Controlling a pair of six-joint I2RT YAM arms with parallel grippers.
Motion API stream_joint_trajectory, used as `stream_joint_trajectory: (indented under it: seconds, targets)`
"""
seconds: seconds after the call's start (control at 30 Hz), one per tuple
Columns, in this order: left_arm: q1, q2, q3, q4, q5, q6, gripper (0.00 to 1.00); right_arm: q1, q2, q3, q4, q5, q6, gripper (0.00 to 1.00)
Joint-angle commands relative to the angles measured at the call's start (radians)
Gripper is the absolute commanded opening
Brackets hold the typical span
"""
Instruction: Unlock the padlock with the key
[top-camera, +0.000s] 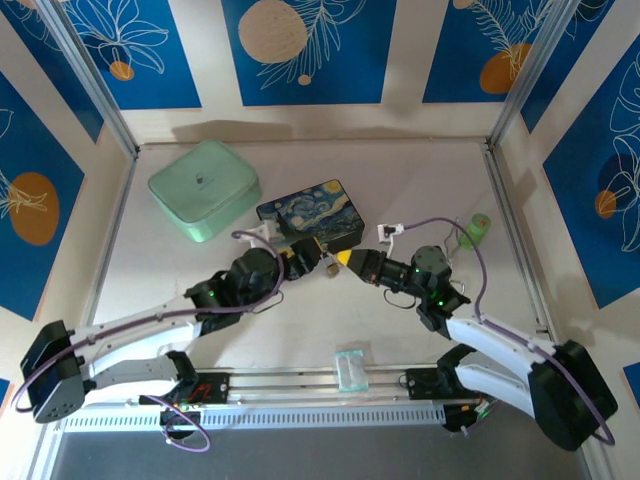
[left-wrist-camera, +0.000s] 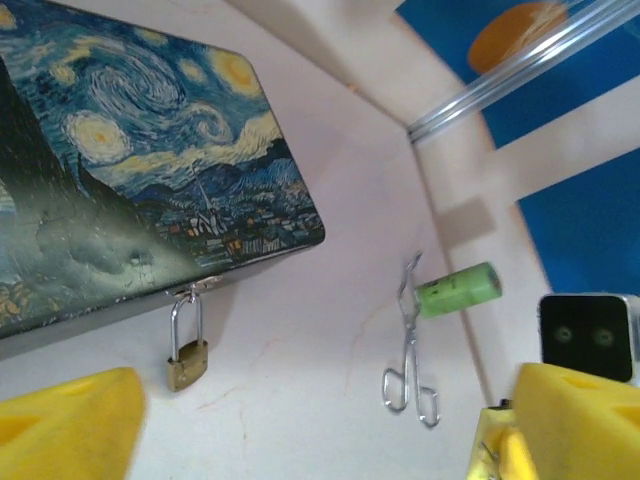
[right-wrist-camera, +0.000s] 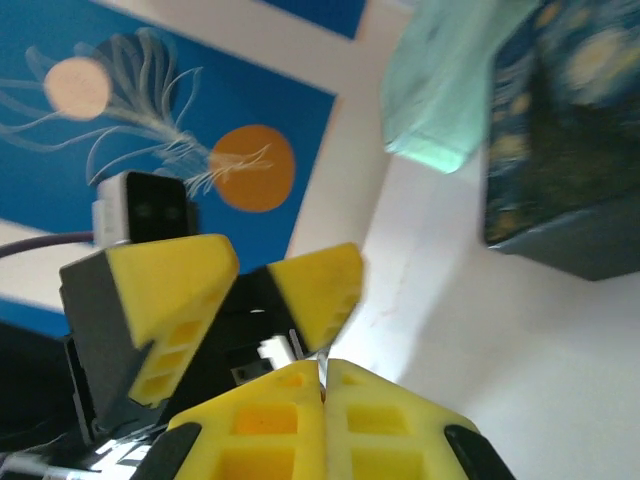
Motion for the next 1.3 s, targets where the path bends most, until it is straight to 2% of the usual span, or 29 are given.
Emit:
stream_joint_trajectory:
  seconds: [0.0, 0.07, 0.17, 0.33, 0.53, 0.77, 1.07, 1.27]
  targets:
    - [0.002, 0.098, 0.001, -0.202, 0.018, -0.006, 0.83, -0.023, -0.111, 0.028, -0.374, 0.133, -0.122, 0.02]
    - [0.000, 0.167, -0.011, -0.118, 0.045, -0.017, 0.76, -0.044, -0.162, 0.046, -0.513, 0.178, -0.171, 0.02]
    - [-0.007, 0.274, 0.035, -0.107, 0.033, -0.008, 0.70, -0.105, -0.192, 0.037, -0.594, 0.158, -0.187, 0.02]
    - [-0.021, 0.452, 0.143, -0.081, 0.027, 0.042, 0.66, -0.188, -0.195, -0.035, -0.541, 0.085, -0.169, 0.02]
    - [-0.028, 0.609, 0.180, 0.056, -0.022, 0.080, 0.59, -0.211, -0.195, -0.074, -0.507, 0.054, -0.163, 0.02]
    - [-0.030, 0.689, 0.215, 0.101, -0.050, 0.061, 0.54, -0.222, -0.213, -0.103, -0.501, 0.041, -0.153, 0.02]
    - [-0.027, 0.772, 0.224, 0.136, -0.065, 0.049, 0.40, -0.227, -0.225, -0.135, -0.478, 0.047, -0.124, 0.01]
    - [-0.027, 0.803, 0.232, 0.157, -0.070, 0.062, 0.26, -0.206, -0.209, -0.136, -0.472, 0.056, -0.125, 0.01]
